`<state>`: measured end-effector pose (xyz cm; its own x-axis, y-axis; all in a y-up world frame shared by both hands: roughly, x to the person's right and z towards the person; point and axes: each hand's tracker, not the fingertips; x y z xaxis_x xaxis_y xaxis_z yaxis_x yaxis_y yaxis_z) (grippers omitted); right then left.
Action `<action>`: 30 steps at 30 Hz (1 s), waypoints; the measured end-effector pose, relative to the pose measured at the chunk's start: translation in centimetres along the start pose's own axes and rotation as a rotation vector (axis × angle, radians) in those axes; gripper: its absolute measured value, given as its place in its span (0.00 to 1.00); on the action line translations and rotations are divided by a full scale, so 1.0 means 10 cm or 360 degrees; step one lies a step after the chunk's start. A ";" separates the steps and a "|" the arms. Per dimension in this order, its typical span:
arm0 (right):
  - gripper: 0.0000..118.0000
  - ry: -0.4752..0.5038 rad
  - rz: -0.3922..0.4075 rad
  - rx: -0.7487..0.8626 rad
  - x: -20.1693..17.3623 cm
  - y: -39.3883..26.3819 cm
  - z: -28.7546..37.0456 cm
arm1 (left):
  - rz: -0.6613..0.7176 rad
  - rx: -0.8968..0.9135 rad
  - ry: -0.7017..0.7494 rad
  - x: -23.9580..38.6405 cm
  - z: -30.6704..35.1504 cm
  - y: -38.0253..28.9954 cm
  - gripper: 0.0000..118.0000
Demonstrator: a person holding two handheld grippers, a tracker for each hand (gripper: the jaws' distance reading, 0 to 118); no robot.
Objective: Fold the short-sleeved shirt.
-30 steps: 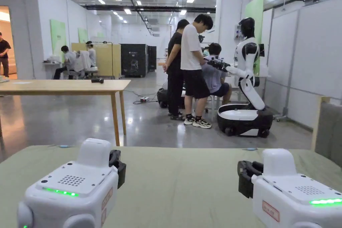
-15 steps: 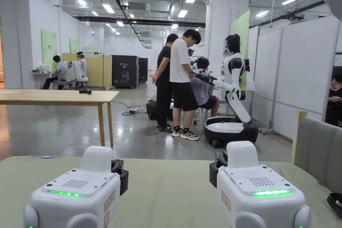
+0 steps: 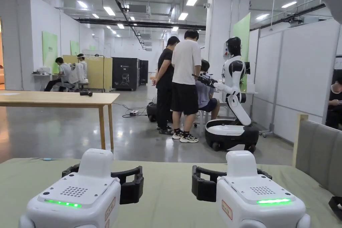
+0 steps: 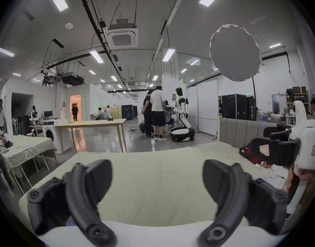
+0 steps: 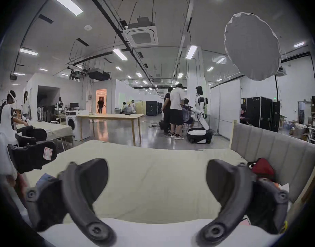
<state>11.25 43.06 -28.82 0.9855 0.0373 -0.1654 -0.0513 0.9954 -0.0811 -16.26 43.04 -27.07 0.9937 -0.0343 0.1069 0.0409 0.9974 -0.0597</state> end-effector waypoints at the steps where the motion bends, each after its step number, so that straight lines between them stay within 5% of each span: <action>1: 1.00 0.0019 -0.0005 0.0025 -0.01 0.00 0.02 | -0.0003 -0.0001 0.0007 0.00 0.00 0.00 0.99; 10: 1.00 0.0047 -0.0065 0.0055 -0.06 0.13 0.09 | -0.0005 0.0016 0.0026 -0.04 0.02 0.02 1.00; 16: 1.00 -0.0260 -0.0085 -0.0102 -0.19 0.19 0.02 | 0.0025 0.0022 0.0031 -0.04 0.06 0.05 1.00; 30: 1.00 -0.0193 -0.0179 -0.0072 -0.18 0.20 0.10 | 0.0030 0.0017 0.0040 -0.02 0.07 0.03 1.00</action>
<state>9.58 45.04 -27.71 0.9976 -0.0612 -0.0332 0.0561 0.9890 -0.1372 -16.49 43.44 -26.37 0.9966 -0.0168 0.0809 0.0210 0.9985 -0.0511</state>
